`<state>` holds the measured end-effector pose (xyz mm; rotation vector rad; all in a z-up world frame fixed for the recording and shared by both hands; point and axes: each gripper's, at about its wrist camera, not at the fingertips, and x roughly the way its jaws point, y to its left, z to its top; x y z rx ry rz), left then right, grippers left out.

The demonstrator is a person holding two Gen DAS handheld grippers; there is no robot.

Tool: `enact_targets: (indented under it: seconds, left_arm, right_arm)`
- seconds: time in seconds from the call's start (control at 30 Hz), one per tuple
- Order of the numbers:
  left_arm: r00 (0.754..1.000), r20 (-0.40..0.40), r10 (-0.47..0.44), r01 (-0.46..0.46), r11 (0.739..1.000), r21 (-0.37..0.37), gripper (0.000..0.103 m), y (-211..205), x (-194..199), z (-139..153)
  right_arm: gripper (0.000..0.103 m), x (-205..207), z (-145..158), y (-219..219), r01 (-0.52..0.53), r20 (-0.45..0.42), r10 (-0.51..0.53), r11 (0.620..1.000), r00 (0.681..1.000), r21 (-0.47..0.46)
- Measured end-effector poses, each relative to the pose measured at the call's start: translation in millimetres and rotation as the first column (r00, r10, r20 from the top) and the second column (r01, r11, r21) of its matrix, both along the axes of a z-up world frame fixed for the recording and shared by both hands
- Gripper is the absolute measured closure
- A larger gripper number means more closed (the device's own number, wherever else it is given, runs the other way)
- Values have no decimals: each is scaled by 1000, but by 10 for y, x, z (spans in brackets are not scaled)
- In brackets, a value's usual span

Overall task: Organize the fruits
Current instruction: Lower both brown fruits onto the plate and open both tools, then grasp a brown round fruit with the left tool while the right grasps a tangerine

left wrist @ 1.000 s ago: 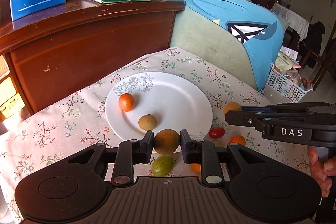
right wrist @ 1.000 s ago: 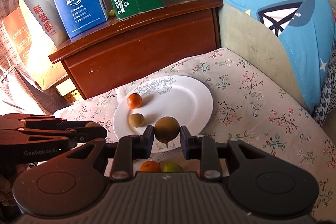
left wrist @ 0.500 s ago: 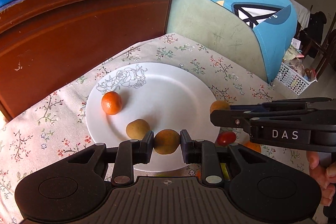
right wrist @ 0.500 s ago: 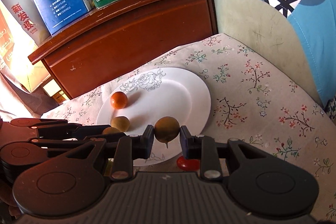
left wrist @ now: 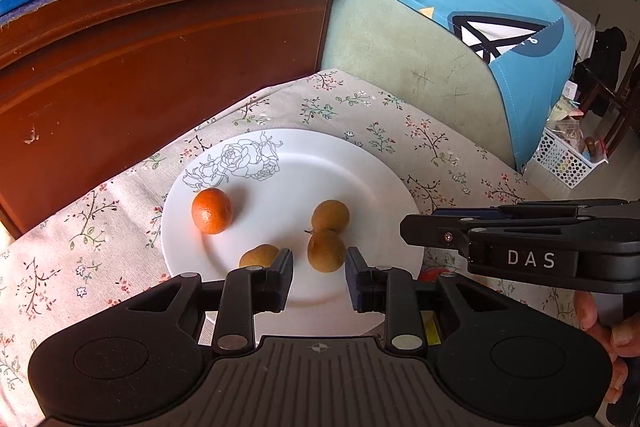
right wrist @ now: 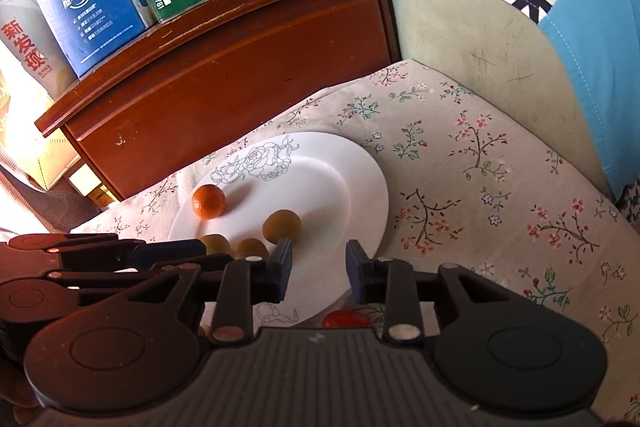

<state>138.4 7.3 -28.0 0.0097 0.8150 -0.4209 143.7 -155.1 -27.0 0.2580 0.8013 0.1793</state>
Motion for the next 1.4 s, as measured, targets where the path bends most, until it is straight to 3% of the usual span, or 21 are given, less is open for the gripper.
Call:
enact_targets:
  seconds: [0.53, 0.9, 1.4]
  left_arm:
    - [997, 21, 71, -70, 997, -25, 74, 248, -226, 337]
    - [995, 5, 102, -101, 994, -52, 74, 404, -559, 356]
    - [993, -51, 107, -109, 993, -36, 74, 535, -965, 141]
  right_arm:
    - [68, -259, 299, -276, 63, 59, -62, 998, 996, -19]
    - [66, -542, 401, -397, 122, 67, -121, 993, 990, -7]
    - [66, -995, 255, -227, 83, 18, -83, 997, 996, -5]
